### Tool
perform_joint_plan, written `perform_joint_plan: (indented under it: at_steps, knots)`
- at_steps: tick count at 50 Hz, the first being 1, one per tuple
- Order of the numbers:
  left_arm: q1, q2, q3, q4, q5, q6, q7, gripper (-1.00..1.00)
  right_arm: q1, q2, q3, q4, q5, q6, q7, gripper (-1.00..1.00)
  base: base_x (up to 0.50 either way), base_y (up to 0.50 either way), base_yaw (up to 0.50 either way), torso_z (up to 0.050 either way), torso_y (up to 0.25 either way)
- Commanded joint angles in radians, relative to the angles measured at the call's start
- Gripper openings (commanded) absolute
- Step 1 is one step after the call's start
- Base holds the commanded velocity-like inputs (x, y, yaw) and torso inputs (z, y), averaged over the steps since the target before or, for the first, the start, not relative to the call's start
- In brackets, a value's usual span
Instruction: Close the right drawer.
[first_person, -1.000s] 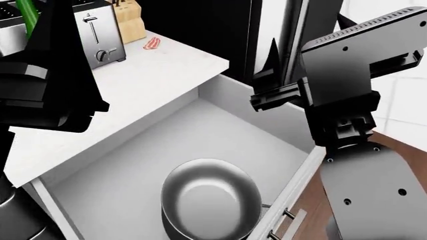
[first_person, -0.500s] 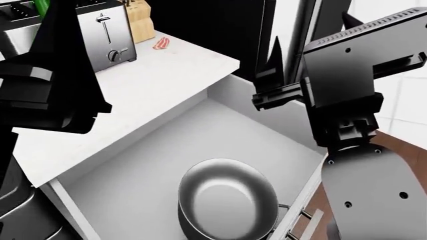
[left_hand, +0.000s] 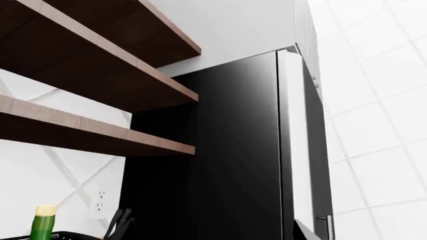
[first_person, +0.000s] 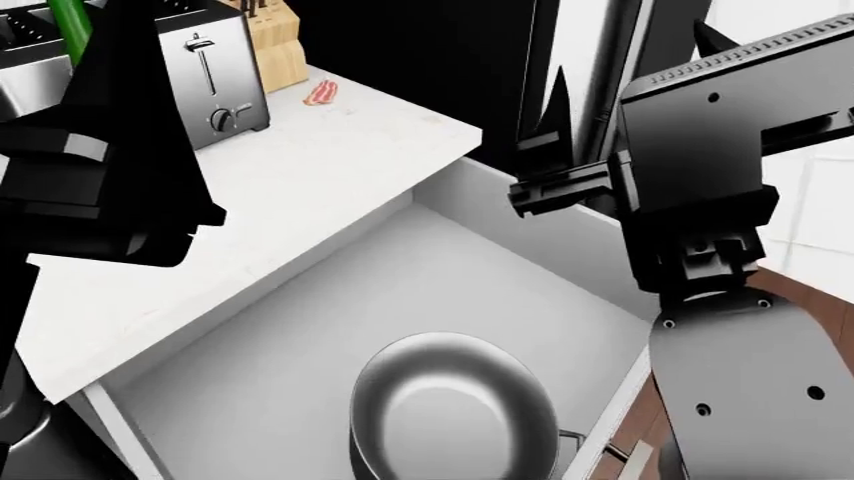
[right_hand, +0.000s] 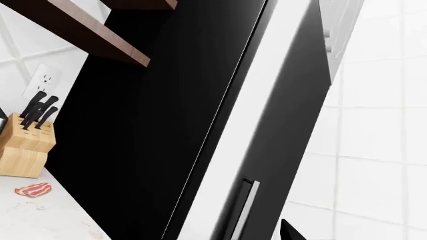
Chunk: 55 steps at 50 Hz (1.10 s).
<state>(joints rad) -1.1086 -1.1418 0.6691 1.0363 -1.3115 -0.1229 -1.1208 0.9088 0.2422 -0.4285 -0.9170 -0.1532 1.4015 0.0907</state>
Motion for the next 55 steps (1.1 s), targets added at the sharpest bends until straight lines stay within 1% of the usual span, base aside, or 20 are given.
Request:
perform_joint_plan:
  at_steps: [1, 19, 31, 44, 55]
  knots:
    - [-0.006, -0.006, 0.014, 0.002, 0.004, 0.010, -0.003, 1.00, -0.011, 0.000, 0.005, -0.002, 0.000, -0.009, 0.002, 1.00, 0.00, 0.00, 0.00, 0.000, 0.000]
    - [-0.032, -0.020, 0.053, 0.006, 0.007, 0.031, -0.011, 1.00, -0.010, -0.006, 0.012, -0.005, -0.001, 0.010, 0.003, 1.00, 0.00, 0.00, 0.00, 0.000, 0.000]
    - [-0.042, -0.022, 0.074, 0.001, 0.014, 0.040, -0.012, 1.00, -0.025, -0.027, 0.106, 0.018, 0.017, 0.012, -0.024, 1.00, 0.00, 0.00, 0.00, 0.000, 0.000]
    - [-0.061, -0.015, 0.088, 0.000, 0.007, 0.039, -0.018, 1.00, -0.054, -0.024, 0.135, -0.038, 0.002, 0.073, -0.016, 1.00, 0.00, 0.00, 0.00, 0.000, 0.000]
    - [-0.051, -0.020, 0.098, -0.007, 0.021, 0.053, -0.012, 1.00, -0.096, -0.024, 0.151, -0.057, -0.005, 0.081, -0.011, 1.00, 0.00, 0.00, 0.00, 0.000, 0.000]
